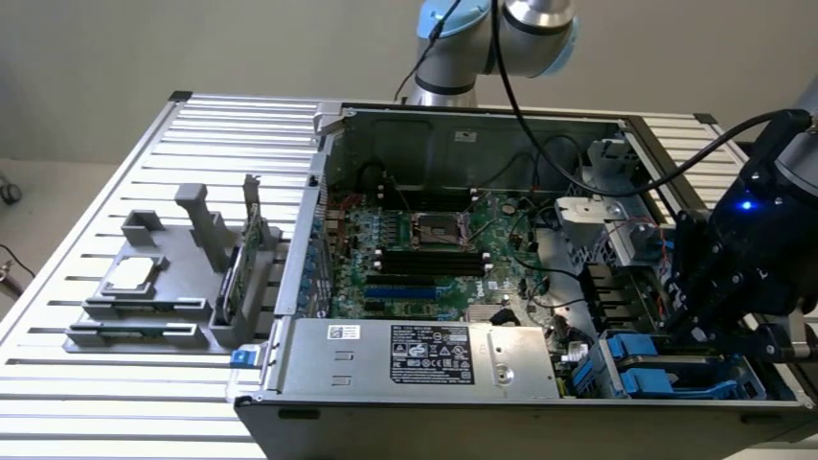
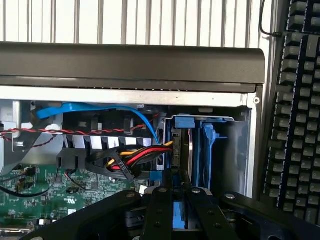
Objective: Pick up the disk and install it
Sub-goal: 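Insert the second disk wire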
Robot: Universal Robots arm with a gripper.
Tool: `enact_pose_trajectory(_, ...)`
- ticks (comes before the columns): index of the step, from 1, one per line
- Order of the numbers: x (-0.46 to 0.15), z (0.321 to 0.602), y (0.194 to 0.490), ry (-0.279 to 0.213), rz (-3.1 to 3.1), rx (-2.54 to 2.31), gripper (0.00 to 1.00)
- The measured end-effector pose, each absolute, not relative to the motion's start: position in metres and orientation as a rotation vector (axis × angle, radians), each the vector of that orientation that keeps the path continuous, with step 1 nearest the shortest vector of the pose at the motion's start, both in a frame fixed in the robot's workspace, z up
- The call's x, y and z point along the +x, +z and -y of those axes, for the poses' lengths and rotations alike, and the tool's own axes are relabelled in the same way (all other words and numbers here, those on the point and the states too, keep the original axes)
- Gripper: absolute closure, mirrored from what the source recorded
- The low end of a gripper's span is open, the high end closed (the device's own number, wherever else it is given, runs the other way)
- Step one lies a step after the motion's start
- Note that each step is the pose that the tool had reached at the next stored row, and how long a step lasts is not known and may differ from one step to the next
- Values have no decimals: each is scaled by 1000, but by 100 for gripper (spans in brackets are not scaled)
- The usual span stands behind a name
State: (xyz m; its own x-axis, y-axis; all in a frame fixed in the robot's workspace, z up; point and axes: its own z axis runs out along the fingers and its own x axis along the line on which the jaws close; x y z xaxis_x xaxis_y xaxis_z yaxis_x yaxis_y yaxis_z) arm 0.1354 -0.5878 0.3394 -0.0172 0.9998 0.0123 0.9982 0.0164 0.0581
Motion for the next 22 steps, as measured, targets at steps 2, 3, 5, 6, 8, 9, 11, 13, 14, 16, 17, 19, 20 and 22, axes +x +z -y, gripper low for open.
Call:
enact_pose_trajectory(2, 135, 588, 340, 76, -2212, 2186, 84)
enact_pose_trajectory(3, 136, 588, 341, 75, -2209, 2190, 84)
enact_pose_trajectory(5, 136, 588, 342, 74, -2204, 2196, 84)
enact_pose_trajectory(6, 136, 588, 342, 73, -2201, 2199, 84)
enact_pose_trajectory(8, 137, 588, 343, 72, -2196, 2204, 84)
enact_pose_trajectory(9, 137, 588, 343, 72, -2193, 2207, 84)
enact_pose_trajectory(11, 137, 588, 343, 71, -2187, 2213, 84)
enact_pose_trajectory(13, 137, 588, 342, 72, -2181, 2219, 84)
enact_pose_trajectory(14, 137, 588, 342, 72, -2178, 2223, 84)
enact_pose_trajectory(16, 137, 588, 342, 72, -2172, 2228, 84)
enact_pose_trajectory(17, 137, 588, 341, 72, -2170, 2230, 84)
enact_pose_trajectory(19, 137, 588, 341, 72, -2168, 2233, 84)
enact_pose_trajectory(20, 137, 588, 341, 72, -2167, 2234, 84)
enact_pose_trajectory(22, 137, 588, 341, 71, -2166, 2235, 84)
